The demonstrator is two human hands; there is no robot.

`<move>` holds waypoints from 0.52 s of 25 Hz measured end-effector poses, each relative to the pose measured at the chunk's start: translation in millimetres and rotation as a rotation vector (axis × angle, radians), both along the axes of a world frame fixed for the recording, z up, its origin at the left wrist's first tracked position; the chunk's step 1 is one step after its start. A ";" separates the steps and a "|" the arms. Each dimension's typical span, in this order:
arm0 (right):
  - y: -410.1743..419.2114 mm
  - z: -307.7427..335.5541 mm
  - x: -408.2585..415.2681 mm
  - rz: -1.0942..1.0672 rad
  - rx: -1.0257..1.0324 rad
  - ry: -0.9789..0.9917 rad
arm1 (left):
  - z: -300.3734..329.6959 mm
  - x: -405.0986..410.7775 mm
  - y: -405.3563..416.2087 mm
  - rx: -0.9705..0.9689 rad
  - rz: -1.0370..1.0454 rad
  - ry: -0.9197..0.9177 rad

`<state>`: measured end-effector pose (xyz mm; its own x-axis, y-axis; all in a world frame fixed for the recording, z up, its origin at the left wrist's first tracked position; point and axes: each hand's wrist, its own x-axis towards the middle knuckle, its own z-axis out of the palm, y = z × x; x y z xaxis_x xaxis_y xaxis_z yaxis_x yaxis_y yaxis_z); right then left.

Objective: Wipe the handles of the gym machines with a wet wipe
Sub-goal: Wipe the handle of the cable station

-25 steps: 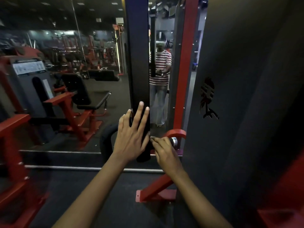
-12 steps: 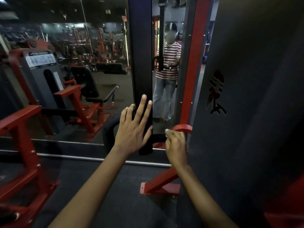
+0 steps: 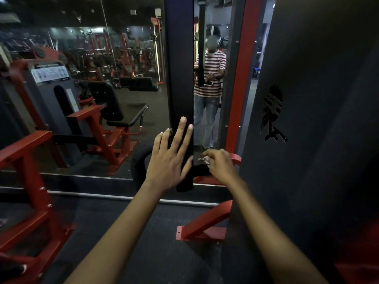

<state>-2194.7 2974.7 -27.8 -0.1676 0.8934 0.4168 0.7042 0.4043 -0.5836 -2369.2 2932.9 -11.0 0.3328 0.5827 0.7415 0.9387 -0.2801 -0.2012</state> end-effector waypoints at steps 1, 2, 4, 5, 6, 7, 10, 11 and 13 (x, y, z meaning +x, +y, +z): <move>8.6 8.1 -1.8 0.075 -0.108 -0.064 | -0.2 -0.2 0.0 0.000 0.000 -0.001; 16.2 13.7 -6.1 0.137 -0.171 -0.147 | -0.6 -0.5 0.4 0.000 -0.001 -0.001; 24.8 20.2 -15.3 0.185 -0.197 -0.282 | -1.3 0.1 1.1 0.000 -0.002 0.005; 25.1 23.9 -17.7 0.206 -0.196 -0.310 | -1.3 1.0 1.2 0.003 -0.001 0.004; 26.4 26.4 -17.7 0.233 -0.212 -0.316 | -1.0 1.4 1.1 0.006 -0.002 0.002; 26.8 29.7 -15.6 0.256 -0.235 -0.342 | -0.7 1.1 1.0 0.007 -0.003 0.003; 32.5 36.1 -1.5 0.258 -0.276 -0.511 | -0.7 -2.4 1.4 0.016 -0.006 0.031; 32.4 36.4 5.6 0.227 -0.295 -0.568 | -1.3 -2.8 0.7 0.015 -0.008 0.039; 30.6 33.9 20.9 0.155 -0.313 -0.610 | -2.0 -1.4 -0.1 0.008 -0.014 0.044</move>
<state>-2173.7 3005.2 6.0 -0.4246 0.9030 -0.0653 0.8908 0.4038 -0.2085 -2370.6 2932.8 -13.0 0.3733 0.5720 0.7303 0.9248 -0.2915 -0.2444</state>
